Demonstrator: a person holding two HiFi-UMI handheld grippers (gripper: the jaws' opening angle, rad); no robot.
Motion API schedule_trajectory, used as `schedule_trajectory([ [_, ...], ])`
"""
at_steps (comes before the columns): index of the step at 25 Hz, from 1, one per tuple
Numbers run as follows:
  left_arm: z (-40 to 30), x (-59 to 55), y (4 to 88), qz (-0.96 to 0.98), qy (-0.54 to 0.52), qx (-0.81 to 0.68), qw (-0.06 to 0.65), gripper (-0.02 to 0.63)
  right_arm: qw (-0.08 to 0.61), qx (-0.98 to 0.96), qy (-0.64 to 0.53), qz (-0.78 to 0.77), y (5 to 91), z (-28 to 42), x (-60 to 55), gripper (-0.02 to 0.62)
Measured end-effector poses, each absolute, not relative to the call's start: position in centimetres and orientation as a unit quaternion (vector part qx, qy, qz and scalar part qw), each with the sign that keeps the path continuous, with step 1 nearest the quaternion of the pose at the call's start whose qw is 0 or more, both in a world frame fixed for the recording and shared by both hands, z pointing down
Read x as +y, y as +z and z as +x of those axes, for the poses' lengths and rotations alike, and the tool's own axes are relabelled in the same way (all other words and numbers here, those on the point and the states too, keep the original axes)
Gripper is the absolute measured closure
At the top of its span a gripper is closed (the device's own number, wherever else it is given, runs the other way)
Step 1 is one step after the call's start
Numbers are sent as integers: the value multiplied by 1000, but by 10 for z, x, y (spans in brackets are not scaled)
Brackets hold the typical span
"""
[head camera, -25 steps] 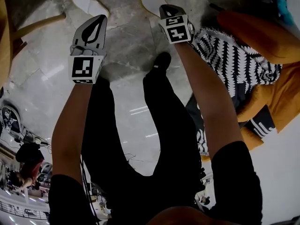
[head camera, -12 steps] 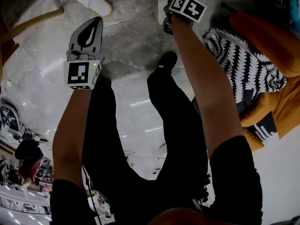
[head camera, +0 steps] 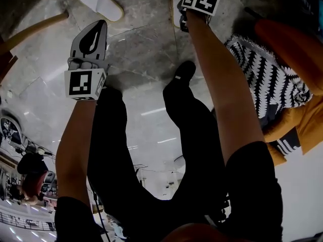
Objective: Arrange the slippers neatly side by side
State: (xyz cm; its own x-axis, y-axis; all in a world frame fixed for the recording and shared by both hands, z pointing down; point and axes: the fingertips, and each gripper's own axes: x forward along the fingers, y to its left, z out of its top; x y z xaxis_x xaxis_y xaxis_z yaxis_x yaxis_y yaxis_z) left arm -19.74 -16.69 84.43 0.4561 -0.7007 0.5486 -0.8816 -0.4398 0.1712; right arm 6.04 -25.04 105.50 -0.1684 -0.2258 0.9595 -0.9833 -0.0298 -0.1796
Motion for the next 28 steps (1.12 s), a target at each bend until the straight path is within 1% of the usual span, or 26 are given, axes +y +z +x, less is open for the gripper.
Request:
schedule_trajectory([
  [8, -200, -166, 851, 822, 204, -483, 221, 592, 400, -588, 483, 510, 1065, 61, -252, 557],
  [11, -197, -161, 849, 821, 205, -483, 228, 592, 396, -595, 479, 510, 1057, 63, -252, 551],
  [13, -196, -159, 844, 817, 205, -484, 235, 592, 395, -613, 458, 508, 1042, 61, -257, 478],
  [14, -196, -158, 841, 815, 206, -486, 239, 592, 393, -627, 445, 505, 1031, 59, -259, 468],
  [17, -194, -160, 825, 809, 194, -491, 257, 591, 367, -682, 387, 501, 978, 50, -272, 471],
  [20, -193, -165, 798, 803, 179, -500, 272, 592, 319, -743, 324, 491, 907, 35, -282, 527],
  [23, -198, -173, 764, 793, 166, -515, 279, 591, 263, -783, 304, 474, 834, 18, -276, 558],
  [28, -204, -199, 705, 791, 145, -529, 272, 591, 191, -827, 265, 459, 718, -7, -252, 563],
])
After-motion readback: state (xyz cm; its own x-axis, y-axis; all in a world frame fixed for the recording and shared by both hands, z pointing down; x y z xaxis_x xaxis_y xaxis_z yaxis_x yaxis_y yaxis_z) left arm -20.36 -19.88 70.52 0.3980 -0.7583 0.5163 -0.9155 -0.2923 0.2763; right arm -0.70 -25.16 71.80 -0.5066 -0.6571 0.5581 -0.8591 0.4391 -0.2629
